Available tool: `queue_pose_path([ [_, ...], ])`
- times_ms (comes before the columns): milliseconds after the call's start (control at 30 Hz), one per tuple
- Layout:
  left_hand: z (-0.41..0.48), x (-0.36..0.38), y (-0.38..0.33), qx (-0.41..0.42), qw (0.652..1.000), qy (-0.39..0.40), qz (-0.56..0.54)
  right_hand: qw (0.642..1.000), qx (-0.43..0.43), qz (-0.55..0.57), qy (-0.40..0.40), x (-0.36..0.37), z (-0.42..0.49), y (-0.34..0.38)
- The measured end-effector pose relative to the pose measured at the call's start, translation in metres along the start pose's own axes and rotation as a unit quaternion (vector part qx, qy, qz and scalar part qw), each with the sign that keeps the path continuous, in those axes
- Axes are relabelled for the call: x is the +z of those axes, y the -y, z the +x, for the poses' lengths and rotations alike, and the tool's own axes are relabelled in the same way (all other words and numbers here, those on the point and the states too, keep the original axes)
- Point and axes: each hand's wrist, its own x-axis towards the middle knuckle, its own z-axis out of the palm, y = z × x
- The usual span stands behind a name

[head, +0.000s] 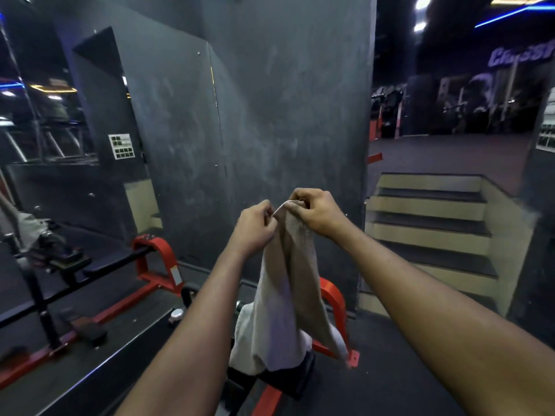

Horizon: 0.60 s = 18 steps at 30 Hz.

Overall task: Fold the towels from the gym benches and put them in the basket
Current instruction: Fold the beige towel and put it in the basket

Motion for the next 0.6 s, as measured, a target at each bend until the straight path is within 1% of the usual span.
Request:
queue_pose_path([
  [100, -0.015, 0.011, -0.001, -0.048, 0.999, 0.015, 0.013, 0.999, -0.014, -0.012, -0.031, -0.011, -0.002, 0.015],
  [167, -0.023, 0.016, 0.003, -0.077, 0.996, 0.038, 0.023, 0.996, 0.002, -0.006, -0.085, -0.018, -0.001, 0.023],
  [233, -0.029, 0.014, 0.006, -0.089, 0.995, 0.049, 0.018, 0.988, 0.024, 0.008, -0.151, -0.027, 0.000, 0.029],
  [333, -0.031, 0.002, 0.013, -0.083, 0.995, 0.042, 0.022, 0.964, 0.077, 0.019, -0.254, -0.043, 0.002, 0.039],
  [367, -0.030, -0.006, 0.015, -0.075, 0.997, 0.028, 0.021, 0.954, 0.106, 0.019, -0.281, -0.047, 0.004, 0.040],
  [400, -0.027, -0.015, 0.015, -0.064, 0.998, 0.008, 0.010, 0.947, 0.136, 0.014, -0.289, -0.049, 0.004, 0.040],
  [433, -0.023, -0.026, 0.014, -0.047, 0.999, -0.015, -0.005, 0.948, 0.160, 0.015, -0.273, -0.050, 0.005, 0.041],
  [467, -0.017, -0.036, 0.010, -0.024, 0.999, -0.036, -0.017, 0.957, 0.173, 0.027, -0.231, -0.048, 0.005, 0.039],
  [533, -0.004, -0.059, 0.000, 0.037, 0.997, -0.061, -0.022, 0.980, 0.167, 0.046, -0.095, -0.038, 0.001, 0.046],
  [600, 0.008, -0.074, -0.014, 0.091, 0.994, -0.054, -0.022, 0.990, 0.131, 0.028, 0.041, -0.026, -0.002, 0.056],
])
